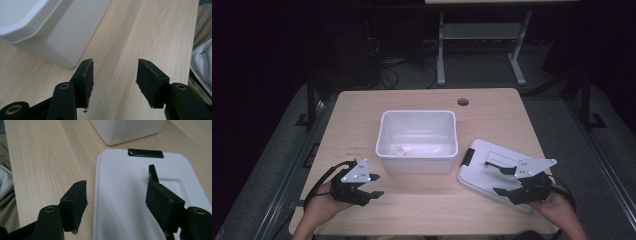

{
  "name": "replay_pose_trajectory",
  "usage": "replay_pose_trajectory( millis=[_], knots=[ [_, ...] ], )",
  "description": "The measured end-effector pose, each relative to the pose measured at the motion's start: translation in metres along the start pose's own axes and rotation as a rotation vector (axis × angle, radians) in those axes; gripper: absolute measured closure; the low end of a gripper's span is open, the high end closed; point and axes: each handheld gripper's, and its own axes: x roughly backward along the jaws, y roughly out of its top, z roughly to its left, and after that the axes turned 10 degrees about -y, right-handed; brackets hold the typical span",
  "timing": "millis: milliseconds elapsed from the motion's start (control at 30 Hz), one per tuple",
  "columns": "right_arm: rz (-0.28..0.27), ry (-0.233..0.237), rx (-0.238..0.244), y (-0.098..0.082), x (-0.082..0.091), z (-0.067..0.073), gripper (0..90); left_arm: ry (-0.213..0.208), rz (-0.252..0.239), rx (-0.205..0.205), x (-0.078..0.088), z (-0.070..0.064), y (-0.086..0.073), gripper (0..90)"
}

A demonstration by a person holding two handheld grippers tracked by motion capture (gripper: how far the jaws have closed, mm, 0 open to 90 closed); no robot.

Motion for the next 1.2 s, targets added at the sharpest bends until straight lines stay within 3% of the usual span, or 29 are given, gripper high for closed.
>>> replay_pose_trajectory(
  millis=[400,900,1200],
  knots=[
    [0.006,-0.017,0.021,0.009,0.005,-0.005,32.9,0.000,-0.038,0.013,-0.011,-0.004,-0.008,43.9],
    [0.040,-0.040,0.026,0.014,0.002,-0.018,34.1,-0.007,-0.034,0.010,-0.020,-0.008,-0.012,42.8],
    [0.115,-0.050,0.041,0.014,-0.013,-0.033,44.4,-0.004,-0.040,0.005,-0.018,-0.008,-0.014,42.1]
  ],
)
